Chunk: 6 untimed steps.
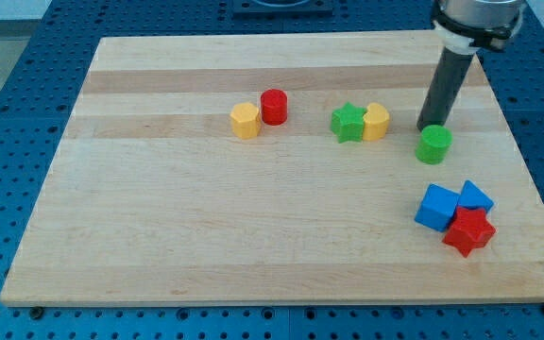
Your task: Slide the green circle above the blue blocks
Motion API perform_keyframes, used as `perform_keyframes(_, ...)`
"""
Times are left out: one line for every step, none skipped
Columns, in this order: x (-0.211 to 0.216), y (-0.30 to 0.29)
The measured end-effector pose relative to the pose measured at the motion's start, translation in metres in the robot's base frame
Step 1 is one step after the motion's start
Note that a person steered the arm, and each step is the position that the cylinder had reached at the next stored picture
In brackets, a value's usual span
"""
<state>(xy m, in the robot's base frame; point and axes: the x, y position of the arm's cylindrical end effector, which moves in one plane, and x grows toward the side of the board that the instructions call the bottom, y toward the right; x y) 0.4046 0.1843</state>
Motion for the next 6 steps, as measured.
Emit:
perform_keyframes(0.021,-0.006)
perform_keyframes(0.043,-0.009)
perform_keyframes(0.06,-0.013)
perform_keyframes(0.06,-0.018)
perform_keyframes(0.03,-0.018)
perform_keyframes(-0.011,-0.027)
